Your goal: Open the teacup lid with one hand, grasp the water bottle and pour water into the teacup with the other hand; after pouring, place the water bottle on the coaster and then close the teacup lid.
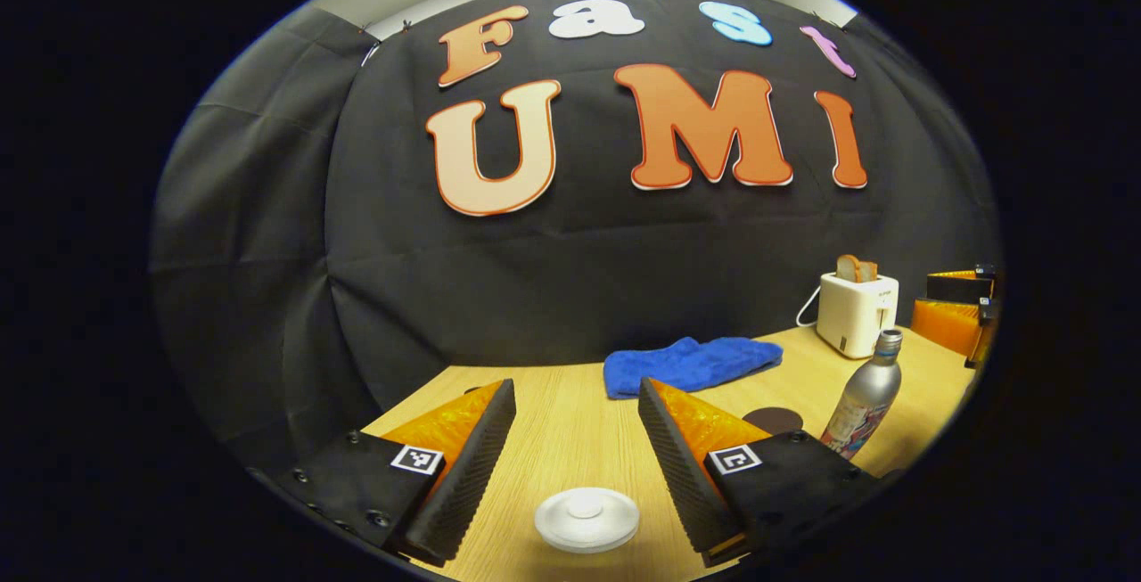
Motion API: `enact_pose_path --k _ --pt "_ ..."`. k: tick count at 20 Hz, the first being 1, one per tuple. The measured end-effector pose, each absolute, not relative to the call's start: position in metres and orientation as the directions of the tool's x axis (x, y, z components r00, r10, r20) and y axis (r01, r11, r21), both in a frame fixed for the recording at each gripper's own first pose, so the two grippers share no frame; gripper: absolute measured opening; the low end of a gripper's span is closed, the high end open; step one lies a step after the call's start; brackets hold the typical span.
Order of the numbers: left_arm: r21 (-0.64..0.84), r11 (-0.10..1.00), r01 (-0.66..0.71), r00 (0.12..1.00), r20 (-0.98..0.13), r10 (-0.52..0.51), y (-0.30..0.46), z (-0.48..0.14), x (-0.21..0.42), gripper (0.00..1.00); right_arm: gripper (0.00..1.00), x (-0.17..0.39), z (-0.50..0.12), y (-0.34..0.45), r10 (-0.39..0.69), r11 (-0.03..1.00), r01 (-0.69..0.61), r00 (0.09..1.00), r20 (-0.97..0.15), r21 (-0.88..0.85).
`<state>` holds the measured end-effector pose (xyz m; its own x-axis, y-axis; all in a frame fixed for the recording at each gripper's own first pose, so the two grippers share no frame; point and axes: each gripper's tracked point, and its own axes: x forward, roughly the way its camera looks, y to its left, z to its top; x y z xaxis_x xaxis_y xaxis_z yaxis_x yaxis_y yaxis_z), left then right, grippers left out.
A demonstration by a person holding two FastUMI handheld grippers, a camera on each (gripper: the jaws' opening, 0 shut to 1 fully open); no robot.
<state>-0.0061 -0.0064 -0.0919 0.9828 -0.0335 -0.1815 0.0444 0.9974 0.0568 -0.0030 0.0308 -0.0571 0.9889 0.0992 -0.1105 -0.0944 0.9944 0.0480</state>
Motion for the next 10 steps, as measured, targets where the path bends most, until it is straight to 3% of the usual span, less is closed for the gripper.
enact_pose_path --k 6,7,8,10 --pt "0.065 0.996 0.059 0.959 -0.280 -0.039 -0.007 -0.135 -0.012 0.93 0.96 -0.002 -0.085 0.039 0.126 0.991 -0.115 0.976 -0.177 0.070" --pt "0.066 0.996 0.064 0.954 -0.296 -0.042 -0.007 -0.142 -0.012 0.89 0.96 -0.001 -0.089 0.041 0.128 0.991 -0.116 0.974 -0.187 0.069" --pt "0.062 0.996 0.071 0.950 -0.310 -0.049 -0.008 -0.149 -0.015 0.93 0.96 -0.002 -0.092 0.041 0.132 0.990 -0.120 0.972 -0.196 0.068" --pt "0.045 0.995 0.084 0.937 -0.344 -0.064 -0.009 -0.165 -0.019 0.89 0.96 -0.002 -0.100 0.044 0.142 0.989 -0.131 0.966 -0.214 0.066"
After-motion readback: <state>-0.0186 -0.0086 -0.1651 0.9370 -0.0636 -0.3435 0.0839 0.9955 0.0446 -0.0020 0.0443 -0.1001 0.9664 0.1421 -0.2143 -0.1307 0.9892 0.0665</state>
